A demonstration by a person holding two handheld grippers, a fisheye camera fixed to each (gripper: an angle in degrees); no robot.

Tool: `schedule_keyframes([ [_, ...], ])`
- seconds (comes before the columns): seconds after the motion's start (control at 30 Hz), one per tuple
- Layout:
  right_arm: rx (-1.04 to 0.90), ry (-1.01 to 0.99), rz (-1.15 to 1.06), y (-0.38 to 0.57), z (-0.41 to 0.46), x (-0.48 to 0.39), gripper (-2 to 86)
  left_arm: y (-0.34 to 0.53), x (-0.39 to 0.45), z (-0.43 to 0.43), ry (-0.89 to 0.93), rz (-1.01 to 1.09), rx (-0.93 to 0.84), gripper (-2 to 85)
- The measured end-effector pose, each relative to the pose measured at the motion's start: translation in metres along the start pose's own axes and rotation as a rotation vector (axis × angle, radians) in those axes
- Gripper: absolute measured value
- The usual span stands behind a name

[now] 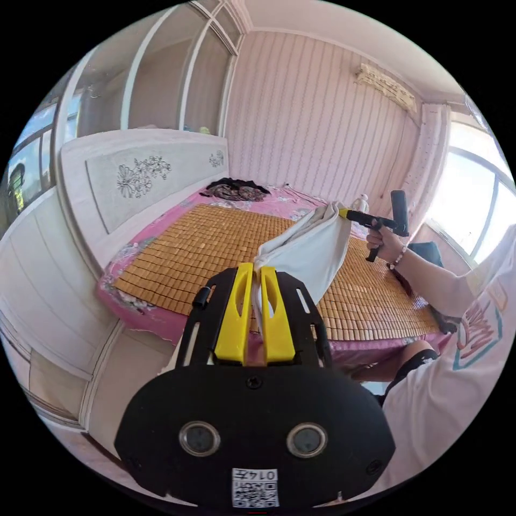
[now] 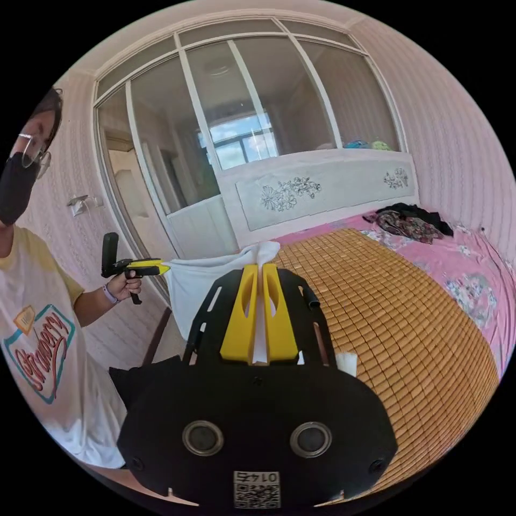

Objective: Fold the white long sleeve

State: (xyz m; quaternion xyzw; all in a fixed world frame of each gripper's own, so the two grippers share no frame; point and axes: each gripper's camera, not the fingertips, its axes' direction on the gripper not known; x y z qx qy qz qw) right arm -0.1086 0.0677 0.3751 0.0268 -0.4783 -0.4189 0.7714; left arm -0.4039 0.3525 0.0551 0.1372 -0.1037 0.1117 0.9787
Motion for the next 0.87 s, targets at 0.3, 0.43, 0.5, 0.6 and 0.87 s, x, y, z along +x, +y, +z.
schedule_keyframes([
  [0.3,-0.392,0.047,0.234,-0.176,0.26,0.064,8.7,0.004,-0.196,0.042,-0.283,-0.559,-0.04,9.4],
  [0.43,-0.405,-0.003,0.251,-0.097,0.243,0.07,8.7,0.053,-0.212,0.05,-0.286,-0.727,-0.083,9.1],
  [0.5,-0.472,0.037,0.245,-0.032,0.213,0.063,8.5,0.077,-0.186,0.046,-0.224,-0.671,-0.042,8.1],
  [0.6,-0.564,0.137,0.296,0.091,0.13,0.028,7.6,0.092,-0.124,0.041,-0.147,-0.49,-0.084,6.5],
  [0.87,-0.447,0.919,0.661,0.285,-0.162,-0.164,5.6,0.073,0.105,0.03,0.183,0.123,-0.041,-0.7],
])
